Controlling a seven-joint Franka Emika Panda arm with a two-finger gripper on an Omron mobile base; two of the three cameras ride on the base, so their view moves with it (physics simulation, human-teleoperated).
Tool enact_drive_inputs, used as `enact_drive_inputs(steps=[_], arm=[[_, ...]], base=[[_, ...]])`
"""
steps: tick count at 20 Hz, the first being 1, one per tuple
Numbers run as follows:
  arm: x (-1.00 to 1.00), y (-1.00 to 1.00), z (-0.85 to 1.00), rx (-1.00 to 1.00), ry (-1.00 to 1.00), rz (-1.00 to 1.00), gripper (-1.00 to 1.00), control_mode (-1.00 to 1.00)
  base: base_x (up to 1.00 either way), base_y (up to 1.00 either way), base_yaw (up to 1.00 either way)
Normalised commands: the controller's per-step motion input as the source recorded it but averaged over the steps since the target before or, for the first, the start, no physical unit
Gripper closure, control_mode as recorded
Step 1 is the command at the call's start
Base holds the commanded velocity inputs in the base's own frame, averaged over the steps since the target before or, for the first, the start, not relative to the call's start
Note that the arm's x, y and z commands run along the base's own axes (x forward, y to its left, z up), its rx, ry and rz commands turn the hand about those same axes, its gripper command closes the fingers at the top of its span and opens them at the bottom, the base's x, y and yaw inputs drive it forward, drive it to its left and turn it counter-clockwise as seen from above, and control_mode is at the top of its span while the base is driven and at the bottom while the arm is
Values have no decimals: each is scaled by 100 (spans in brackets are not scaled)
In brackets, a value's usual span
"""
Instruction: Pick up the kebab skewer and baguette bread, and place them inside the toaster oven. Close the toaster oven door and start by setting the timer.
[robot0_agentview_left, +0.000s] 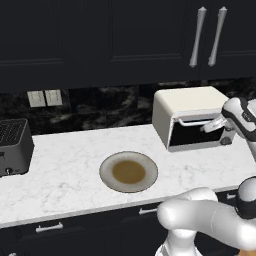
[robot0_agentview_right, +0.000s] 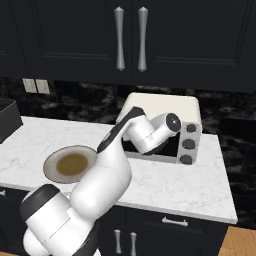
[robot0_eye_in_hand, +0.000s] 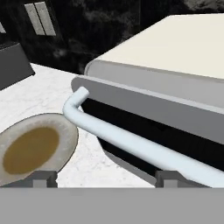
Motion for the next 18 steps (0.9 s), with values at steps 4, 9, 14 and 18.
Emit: enact_drive_inputs(steps=[4, 9, 14, 18], arm=[[62, 28, 0, -1, -10, -4, -100, -100], [11, 11, 0, -1, -5, -6, -100, -100], [-1, 2, 0, -1, -3, -5, -100, -100], [-27, 0, 13, 0, -2, -5, -100, -100]], base=[[0, 0, 0], [0, 0, 0], [0, 0, 0], [0, 0, 0]])
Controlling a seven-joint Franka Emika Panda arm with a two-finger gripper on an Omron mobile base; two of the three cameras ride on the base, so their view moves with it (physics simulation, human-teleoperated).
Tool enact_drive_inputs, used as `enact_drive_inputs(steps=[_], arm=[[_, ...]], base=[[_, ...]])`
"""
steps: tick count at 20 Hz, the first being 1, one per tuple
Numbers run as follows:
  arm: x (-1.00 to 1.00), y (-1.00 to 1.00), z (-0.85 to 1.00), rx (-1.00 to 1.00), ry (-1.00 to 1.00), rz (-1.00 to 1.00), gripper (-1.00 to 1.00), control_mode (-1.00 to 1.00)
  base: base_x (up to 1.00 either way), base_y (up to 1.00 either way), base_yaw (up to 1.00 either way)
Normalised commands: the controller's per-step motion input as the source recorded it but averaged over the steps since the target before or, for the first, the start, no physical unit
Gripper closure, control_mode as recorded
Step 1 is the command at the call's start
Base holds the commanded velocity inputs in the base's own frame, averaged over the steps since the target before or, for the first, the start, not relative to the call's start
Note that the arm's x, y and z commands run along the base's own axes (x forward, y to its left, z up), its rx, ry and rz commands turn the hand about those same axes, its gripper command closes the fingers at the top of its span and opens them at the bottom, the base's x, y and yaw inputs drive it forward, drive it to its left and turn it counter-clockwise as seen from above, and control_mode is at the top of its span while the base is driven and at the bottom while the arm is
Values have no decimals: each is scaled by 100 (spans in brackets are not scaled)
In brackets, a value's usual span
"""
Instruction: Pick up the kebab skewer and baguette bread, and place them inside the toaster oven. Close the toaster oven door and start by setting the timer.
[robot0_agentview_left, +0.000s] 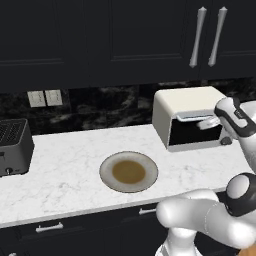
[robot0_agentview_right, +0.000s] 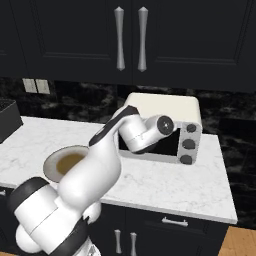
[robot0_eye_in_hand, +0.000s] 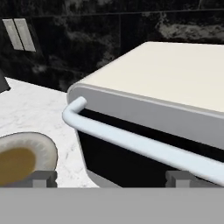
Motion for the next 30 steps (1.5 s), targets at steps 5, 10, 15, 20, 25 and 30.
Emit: enact_drive_inputs(steps=[5, 10, 15, 20, 25, 30], arm=[[-53, -16, 19, 0, -3, -4, -100, -100], [-62, -43, 10, -1, -7, 0, -100, -100], [-52, -72, 2, -11, -26, 13, -100, -100], [-31, -89, 0, -20, -40, 36, -100, -100], [-5, -72, -5, -29, -47, 33, -100, -100], [8, -16, -10, -35, -42, 8, -100, -100]], base=[[0, 0, 0], [0, 0, 0], [0, 0, 0], [0, 0, 0], [0, 0, 0], [0, 0, 0]])
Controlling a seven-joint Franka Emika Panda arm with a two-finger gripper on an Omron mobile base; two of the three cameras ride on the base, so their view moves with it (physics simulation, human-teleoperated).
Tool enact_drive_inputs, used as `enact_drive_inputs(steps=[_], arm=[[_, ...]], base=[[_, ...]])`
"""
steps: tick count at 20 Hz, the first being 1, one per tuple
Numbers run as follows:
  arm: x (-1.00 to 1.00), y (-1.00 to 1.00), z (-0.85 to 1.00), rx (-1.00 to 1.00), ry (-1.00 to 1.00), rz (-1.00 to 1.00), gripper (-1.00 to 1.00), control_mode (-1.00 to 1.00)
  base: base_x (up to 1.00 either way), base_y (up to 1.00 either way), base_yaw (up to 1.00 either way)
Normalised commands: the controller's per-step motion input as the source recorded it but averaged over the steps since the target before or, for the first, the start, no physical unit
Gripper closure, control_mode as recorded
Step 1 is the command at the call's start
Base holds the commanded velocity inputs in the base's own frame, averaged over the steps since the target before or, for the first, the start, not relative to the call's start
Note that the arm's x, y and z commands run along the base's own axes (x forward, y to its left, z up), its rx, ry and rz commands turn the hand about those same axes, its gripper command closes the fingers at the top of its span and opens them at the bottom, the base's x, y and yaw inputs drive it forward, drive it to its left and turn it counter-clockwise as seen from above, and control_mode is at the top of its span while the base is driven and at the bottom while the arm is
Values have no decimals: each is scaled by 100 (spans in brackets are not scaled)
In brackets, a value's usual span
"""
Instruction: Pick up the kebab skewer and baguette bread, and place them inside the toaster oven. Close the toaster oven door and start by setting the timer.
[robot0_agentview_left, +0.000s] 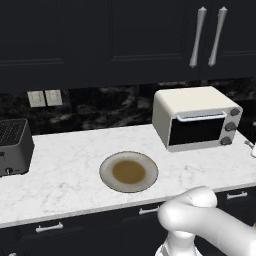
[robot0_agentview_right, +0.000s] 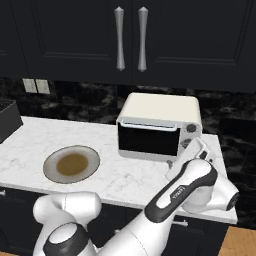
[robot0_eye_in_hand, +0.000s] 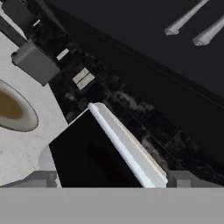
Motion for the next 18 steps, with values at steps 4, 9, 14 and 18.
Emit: enact_drive_inputs(steps=[4, 9, 14, 18], arm=[[26, 8, -39, -41, -18, -7, -100, -100], [48, 40, -21, -36, -14, -18, -100, -100], [29, 14, -1, -22, -25, -24, -100, -100], [17, 0, -14, -6, -18, -22, -100, -100]], base=[[0, 0, 0], [0, 0, 0], [0, 0, 0], [0, 0, 0]])
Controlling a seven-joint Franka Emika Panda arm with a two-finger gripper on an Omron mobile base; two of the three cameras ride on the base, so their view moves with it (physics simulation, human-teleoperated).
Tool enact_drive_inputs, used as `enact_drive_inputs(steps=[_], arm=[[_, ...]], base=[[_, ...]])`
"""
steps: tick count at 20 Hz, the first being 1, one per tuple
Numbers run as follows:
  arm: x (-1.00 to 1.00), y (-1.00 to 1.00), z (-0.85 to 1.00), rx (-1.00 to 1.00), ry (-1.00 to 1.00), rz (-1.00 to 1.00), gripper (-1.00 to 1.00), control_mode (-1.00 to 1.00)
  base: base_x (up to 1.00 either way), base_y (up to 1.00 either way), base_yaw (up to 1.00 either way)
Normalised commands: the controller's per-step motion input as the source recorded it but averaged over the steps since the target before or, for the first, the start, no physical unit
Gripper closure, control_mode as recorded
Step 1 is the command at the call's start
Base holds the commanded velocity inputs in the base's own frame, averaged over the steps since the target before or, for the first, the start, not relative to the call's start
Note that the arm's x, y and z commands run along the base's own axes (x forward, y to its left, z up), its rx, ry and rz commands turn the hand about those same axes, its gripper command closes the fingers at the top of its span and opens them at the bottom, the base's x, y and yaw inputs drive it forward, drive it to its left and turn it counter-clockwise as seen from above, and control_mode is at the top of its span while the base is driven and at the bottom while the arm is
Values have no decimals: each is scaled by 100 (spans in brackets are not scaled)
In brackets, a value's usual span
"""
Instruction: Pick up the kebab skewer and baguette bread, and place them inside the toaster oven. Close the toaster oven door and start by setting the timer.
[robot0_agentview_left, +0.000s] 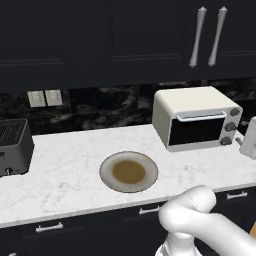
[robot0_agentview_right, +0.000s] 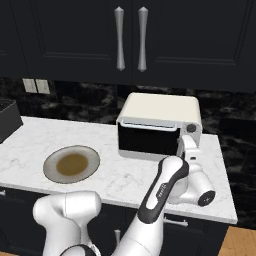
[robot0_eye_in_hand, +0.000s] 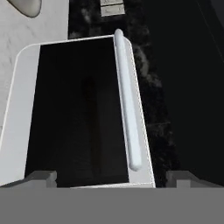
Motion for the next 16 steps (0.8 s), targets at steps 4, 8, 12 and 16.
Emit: enact_drive_inputs(steps=[4, 8, 12, 16], arm=[[17, 0, -20, -2, -11, -19, -100, -100], [29, 0, -11, 0, -8, -15, -100, -100], [17, -28, -4, 0, -5, -10, -100, -100], [2, -39, -4, 0, -4, -6, -100, -100]], base=[[0, 0, 0], [0, 0, 0], [0, 0, 0], [0, 0, 0]])
